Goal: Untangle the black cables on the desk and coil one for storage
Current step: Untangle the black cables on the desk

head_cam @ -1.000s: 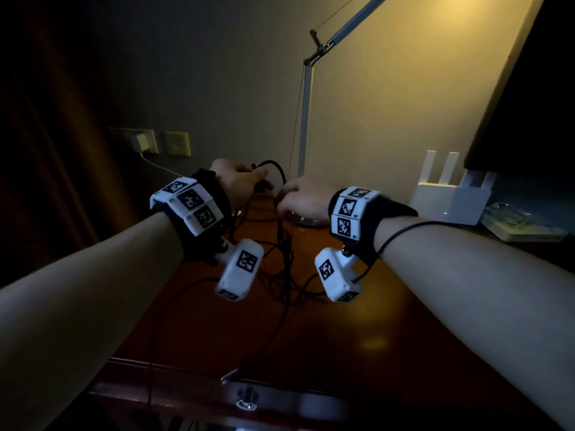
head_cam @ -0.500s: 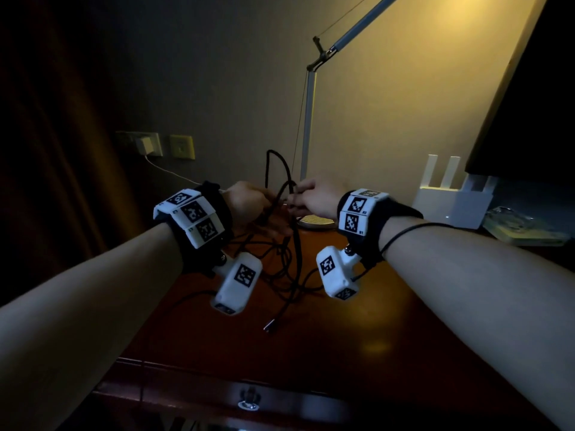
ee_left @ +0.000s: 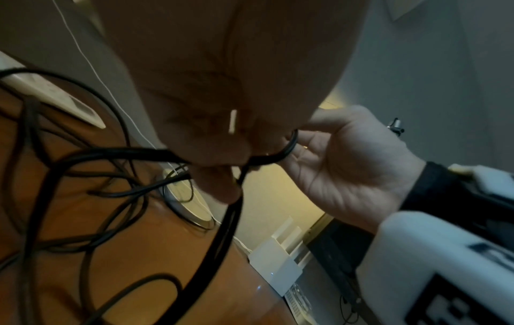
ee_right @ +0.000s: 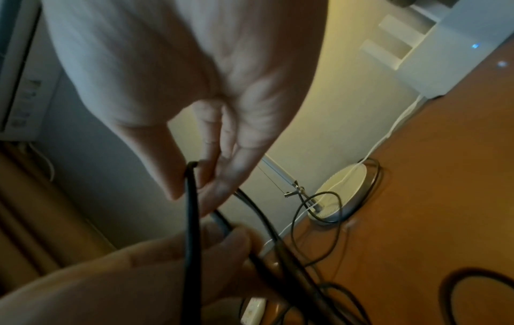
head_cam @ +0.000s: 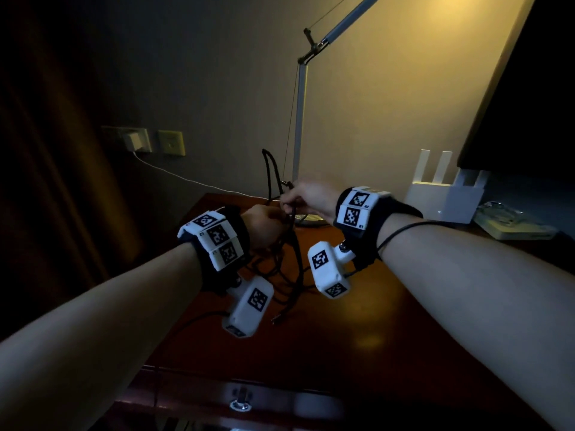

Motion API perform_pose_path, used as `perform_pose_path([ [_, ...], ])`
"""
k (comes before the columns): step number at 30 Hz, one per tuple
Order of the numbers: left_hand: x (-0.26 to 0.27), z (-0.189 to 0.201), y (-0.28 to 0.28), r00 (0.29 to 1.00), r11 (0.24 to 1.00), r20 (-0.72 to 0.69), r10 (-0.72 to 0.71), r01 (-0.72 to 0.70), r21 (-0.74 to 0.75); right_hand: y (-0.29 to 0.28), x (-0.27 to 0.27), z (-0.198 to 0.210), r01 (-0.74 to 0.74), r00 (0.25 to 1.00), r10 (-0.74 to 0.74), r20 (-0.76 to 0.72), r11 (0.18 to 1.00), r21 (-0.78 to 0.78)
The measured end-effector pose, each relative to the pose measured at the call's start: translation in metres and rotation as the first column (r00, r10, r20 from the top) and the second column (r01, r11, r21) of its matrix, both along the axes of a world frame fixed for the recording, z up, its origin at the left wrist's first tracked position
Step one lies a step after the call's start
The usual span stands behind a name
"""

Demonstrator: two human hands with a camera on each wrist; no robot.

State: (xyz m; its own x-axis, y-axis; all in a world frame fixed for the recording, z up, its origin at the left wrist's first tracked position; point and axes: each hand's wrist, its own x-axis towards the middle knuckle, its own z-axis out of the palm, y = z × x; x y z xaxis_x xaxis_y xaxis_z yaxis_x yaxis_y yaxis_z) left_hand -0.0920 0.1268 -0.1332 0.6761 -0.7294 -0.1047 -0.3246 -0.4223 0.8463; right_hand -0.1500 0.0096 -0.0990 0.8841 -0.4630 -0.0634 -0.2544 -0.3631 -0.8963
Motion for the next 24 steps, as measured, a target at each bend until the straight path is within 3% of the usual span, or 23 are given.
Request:
perform_pose_path([
  [2,0.0,0.003,0.003,0.998,0.999,-0.043,0.047,-0.048,-0.007,-0.004,-0.001,-0.001,0.012,1.0,-0.014,0.021,0.998,0.067],
  [4,0.009,0.005,0.008,0.991,0.988,-0.045,0.125,-0.129,-0.08,-0.012,-0.002,-0.006,0.061,0.998,-0.061,-0.031,0.998,0.013],
  [7,0.029,0.014,0.013,0.959,0.938,-0.123,0.256,-0.277,-0.207,-0.03,-0.005,-0.017,0.124,0.969,-0.179,-0.172,0.949,-0.289],
  [10,0.051,0.022,0.01,0.938,0.895,-0.124,0.322,-0.345,-0.283,-0.025,-0.015,-0.016,0.099,0.908,-0.321,-0.27,0.789,-0.606],
  [11,0.052,0.025,0.01,0.935,0.878,-0.139,0.327,-0.355,-0.322,-0.021,-0.015,-0.017,0.087,0.902,-0.329,-0.28,0.773,-0.629],
  [16,0.037,0.045,0.009,0.868,0.757,-0.466,0.169,-0.418,-0.503,-0.014,-0.009,-0.021,0.065,0.939,-0.252,-0.235,0.799,-0.598],
  [19,0.031,0.053,0.013,0.86,0.701,-0.506,0.075,-0.406,-0.586,-0.01,-0.007,-0.013,-0.03,0.977,-0.056,-0.207,0.921,-0.389],
  [24,0.029,0.055,0.019,0.836,0.712,-0.548,0.038,-0.407,-0.572,-0.003,-0.011,-0.004,-0.031,0.996,0.001,-0.09,0.945,-0.324],
])
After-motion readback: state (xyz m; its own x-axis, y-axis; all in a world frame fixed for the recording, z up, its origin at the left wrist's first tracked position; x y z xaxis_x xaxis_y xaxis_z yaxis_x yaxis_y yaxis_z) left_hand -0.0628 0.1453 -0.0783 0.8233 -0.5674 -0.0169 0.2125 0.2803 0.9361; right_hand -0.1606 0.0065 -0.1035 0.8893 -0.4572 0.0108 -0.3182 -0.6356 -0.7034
